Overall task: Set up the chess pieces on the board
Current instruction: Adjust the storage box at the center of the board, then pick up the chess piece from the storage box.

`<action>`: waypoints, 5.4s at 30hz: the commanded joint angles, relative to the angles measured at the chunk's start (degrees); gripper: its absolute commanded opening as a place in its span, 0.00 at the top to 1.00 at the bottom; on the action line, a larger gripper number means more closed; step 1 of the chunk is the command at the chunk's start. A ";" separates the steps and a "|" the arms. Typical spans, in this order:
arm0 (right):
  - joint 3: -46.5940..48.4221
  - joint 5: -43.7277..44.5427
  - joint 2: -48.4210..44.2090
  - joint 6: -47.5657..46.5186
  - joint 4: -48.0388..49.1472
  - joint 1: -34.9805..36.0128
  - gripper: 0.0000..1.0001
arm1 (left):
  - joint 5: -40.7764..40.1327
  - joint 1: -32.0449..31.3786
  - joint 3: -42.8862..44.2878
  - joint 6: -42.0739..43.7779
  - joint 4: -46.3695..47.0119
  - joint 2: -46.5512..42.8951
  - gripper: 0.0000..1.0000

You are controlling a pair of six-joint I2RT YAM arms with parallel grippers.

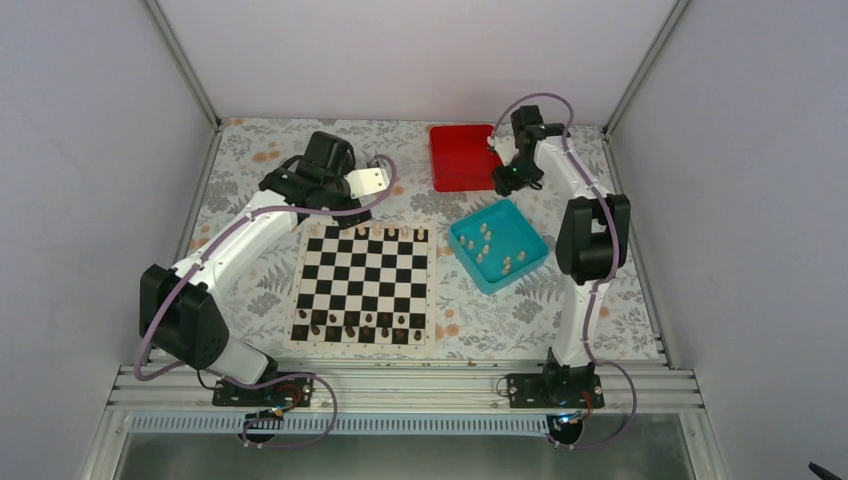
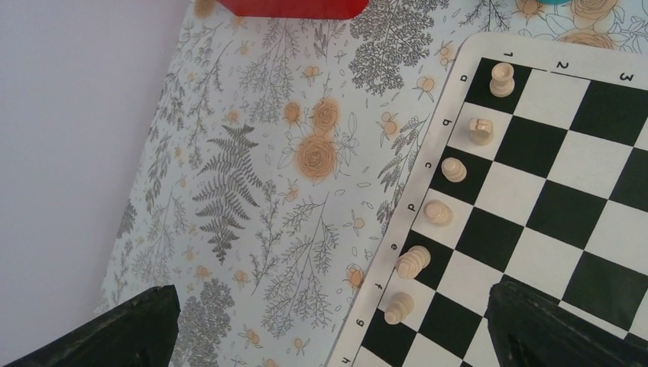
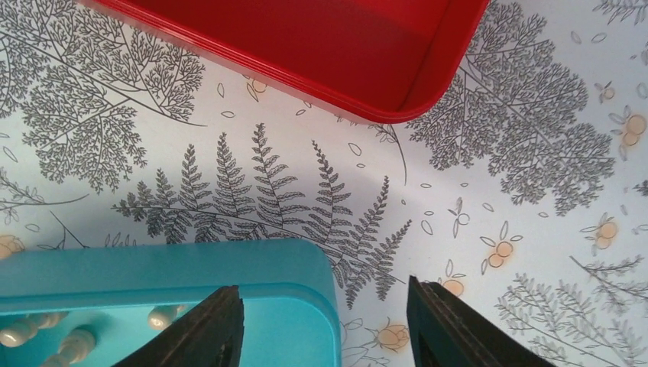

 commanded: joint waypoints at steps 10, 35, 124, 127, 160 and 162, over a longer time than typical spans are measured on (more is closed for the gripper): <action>-0.94 -4.35 5.21 3.31 -0.57 -0.64 0.49 | 1.48 -0.24 -1.72 -1.34 0.44 -3.07 0.00; -17.42 -9.64 -5.92 -5.95 -4.07 5.63 0.57 | 3.27 -2.09 -1.09 -1.61 0.11 -1.45 0.00; -55.33 -12.89 -39.69 -10.07 31.98 -24.62 0.00 | 9.70 -35.88 70.34 9.60 -30.68 64.27 0.57; -55.38 -12.86 -39.47 -10.21 31.80 -24.66 0.00 | 9.50 -35.84 70.16 9.78 -30.36 64.40 0.60; -55.37 -14.52 -39.30 -10.73 30.91 -24.63 0.00 | 8.09 -35.94 70.27 10.56 -28.91 65.79 0.88; -55.42 -14.36 -39.13 -10.77 31.00 -24.65 0.00 | 8.26 -36.12 70.61 10.33 -29.04 65.12 0.89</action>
